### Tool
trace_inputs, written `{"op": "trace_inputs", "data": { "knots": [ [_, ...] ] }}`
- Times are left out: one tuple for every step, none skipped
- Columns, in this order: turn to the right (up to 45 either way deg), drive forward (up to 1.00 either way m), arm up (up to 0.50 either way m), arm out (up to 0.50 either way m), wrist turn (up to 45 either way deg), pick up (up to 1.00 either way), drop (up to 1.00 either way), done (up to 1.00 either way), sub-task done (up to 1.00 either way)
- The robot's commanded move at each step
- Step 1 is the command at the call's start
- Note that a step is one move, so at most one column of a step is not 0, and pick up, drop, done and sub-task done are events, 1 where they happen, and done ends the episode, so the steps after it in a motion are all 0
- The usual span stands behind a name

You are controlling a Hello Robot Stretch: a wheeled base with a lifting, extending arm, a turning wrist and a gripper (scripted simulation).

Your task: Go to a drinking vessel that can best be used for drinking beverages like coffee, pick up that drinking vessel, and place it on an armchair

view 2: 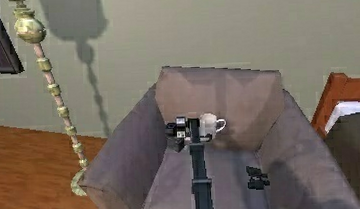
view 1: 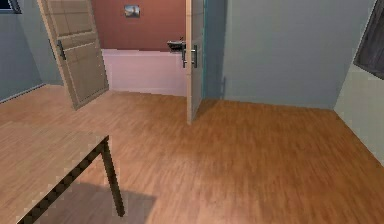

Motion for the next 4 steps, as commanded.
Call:
{"op": "trace_inputs", "data": {
  "knots": [
    [0.0, 0.00, -0.32, 0.00, 0.0, 0.00, 0.00, 0.00, 0.00],
    [0.0, 0.00, 0.00, 0.00, 0.0, 0.00, 1.00, 0.00, 0.00],
    [0.0, 0.00, 0.10, 0.00, 0.0, 0.00, 0.00, 0.00, 0.00],
    [0.0, 0.00, 0.00, -0.08, 0.0, 0.00, 0.00, 0.00, 0.00]
  ]
}}
